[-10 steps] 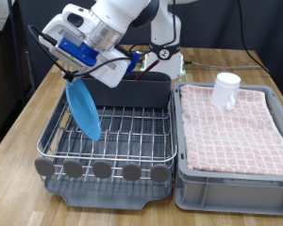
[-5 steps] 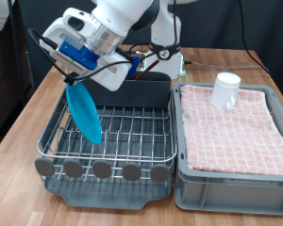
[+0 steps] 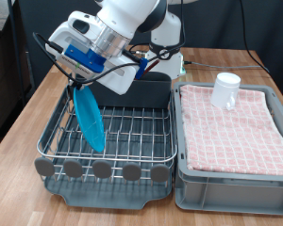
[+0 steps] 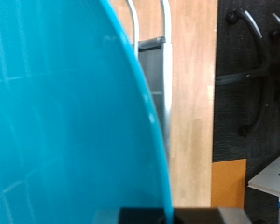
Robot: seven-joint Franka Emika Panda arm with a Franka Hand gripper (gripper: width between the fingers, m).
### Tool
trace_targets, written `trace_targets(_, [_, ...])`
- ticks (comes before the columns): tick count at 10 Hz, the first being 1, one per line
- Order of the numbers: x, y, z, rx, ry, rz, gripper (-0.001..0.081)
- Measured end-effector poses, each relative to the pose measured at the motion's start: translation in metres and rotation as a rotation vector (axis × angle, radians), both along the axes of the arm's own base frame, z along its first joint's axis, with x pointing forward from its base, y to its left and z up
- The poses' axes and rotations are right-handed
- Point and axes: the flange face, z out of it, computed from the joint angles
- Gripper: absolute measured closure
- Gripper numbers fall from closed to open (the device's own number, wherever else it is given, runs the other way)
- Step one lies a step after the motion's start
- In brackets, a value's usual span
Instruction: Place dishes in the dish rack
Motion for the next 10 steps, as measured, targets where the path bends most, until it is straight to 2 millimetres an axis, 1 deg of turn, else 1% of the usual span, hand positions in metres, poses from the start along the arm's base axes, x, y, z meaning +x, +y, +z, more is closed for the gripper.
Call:
trace_targets(2, [0.0019, 0.0059, -0.0042, 0.019, 0.003, -0.013, 0.0790])
trace_targets(9, [-0.0009, 0.0070, -0.0057, 0.009, 0.020, -0.054, 0.0790])
trace_targets(10, [-0.0009, 0.0076, -0.0044, 0.010, 0.017, -0.053, 0.0740])
